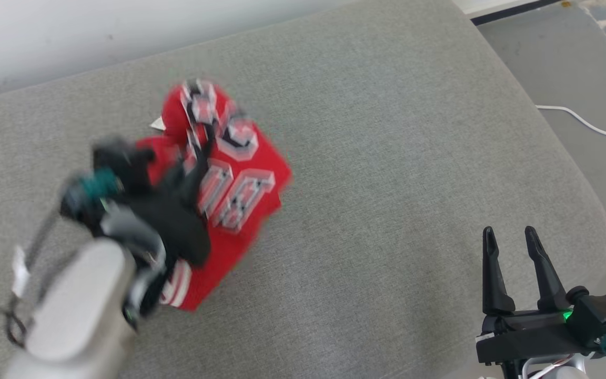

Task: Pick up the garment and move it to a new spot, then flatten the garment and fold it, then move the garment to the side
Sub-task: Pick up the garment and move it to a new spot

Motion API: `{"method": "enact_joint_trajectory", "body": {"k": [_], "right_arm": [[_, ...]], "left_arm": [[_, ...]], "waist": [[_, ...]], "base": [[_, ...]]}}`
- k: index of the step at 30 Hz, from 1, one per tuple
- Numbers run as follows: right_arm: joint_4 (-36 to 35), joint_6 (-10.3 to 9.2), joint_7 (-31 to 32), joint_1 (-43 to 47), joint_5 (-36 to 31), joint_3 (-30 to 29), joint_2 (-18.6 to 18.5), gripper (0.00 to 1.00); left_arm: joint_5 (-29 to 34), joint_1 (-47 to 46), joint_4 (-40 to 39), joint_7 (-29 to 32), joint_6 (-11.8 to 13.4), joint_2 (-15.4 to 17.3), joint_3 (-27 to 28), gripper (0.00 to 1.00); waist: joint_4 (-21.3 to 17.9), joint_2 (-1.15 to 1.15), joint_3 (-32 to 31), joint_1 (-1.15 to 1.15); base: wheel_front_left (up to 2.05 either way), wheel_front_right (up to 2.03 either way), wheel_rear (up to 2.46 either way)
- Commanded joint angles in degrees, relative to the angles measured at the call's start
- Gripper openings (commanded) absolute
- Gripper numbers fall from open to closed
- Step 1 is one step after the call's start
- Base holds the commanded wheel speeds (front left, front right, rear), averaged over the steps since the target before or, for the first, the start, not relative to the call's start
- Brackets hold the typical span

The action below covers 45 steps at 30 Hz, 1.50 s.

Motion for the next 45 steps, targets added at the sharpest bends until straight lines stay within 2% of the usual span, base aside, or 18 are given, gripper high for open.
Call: {"method": "enact_joint_trajectory", "body": {"k": [1,4,5,6,9,13,21,29,35,40,45], "right_arm": [[0.1,-0.12,0.0,-0.2,0.1,0.3,0.1,1.00],[0.3,-0.12,0.0,-0.5,-0.4,0.7,0.1,1.00],[0.4,-0.12,0.0,-0.5,-0.6,0.9,0.1,1.00],[0.5,-0.12,0.0,-0.6,-0.9,1.1,0.1,1.00],[0.5,-0.12,0.0,-0.9,-2.0,1.0,0.1,1.00],[0.7,-0.12,0.0,-0.5,-3.4,0.7,0.0,1.00],[0.2,-0.12,0.0,1.6,-5.7,0.7,0.0,1.00],[-0.2,-0.12,0.0,3.0,-7.0,0.8,0.0,1.00],[-0.9,-0.12,0.0,3.9,-7.5,1.3,0.0,1.00],[-1.0,-0.12,0.0,4.5,-7.6,1.2,0.0,1.00],[-0.6,-0.12,0.0,5.3,-7.2,1.3,0.0,1.00]], "left_arm": [[-0.3,2.2,0.6,-0.6,0.0,-0.3,-0.4,0.00],[-1.1,7.1,2.6,-3.1,0.1,-2.2,-1.6,0.00],[-1.3,8.3,3.2,-3.7,-0.3,-3.0,-2.2,0.34],[-1.1,8.8,3.7,-4.4,-0.5,-3.7,-2.9,1.00],[0.4,8.4,4.5,-9.6,-1.1,-5.6,-3.7,1.00],[2.0,7.4,3.1,-13.3,-0.3,-6.0,-1.7,1.00],[5.3,14.2,-4.3,-14.4,2.0,-4.1,7.5,1.00],[10.5,27.6,-12.4,-14.4,1.8,-3.0,17.7,1.00],[14.8,36.7,-17.1,-14.4,1.2,-5.5,25.8,1.00],[17.7,40.3,-18.3,-14.4,0.0,-7.7,29.2,1.00],[19.3,42.4,-17.5,-14.4,-2.1,-11.4,32.6,1.00]], "waist": [[-0.4,0.01,0.3,0.00],[0.3,0.01,0.1,0.00],[0.6,0.01,-0.2,0.00],[1.0,0.01,-0.3,0.00],[3.6,0.01,-1.5,0.00],[6.5,0.01,-3.5,0.00],[12.6,0.01,-7.9,0.00],[16.6,0.01,-10.9,0.00],[18.1,0.01,-11.3,0.00],[18.6,0.01,-11.3,0.00],[18.8,0.01,-11.5,0.00]], "base": [[0.00,0.00,0.00],[0.00,0.00,0.00],[0.00,0.00,0.00],[0.00,0.00,0.00],[0.00,0.00,0.00],[0.00,0.00,0.00],[0.00,0.00,0.00],[0.00,0.00,0.00],[0.00,0.00,0.00],[0.00,0.00,0.00],[0.00,0.00,0.00]]}}
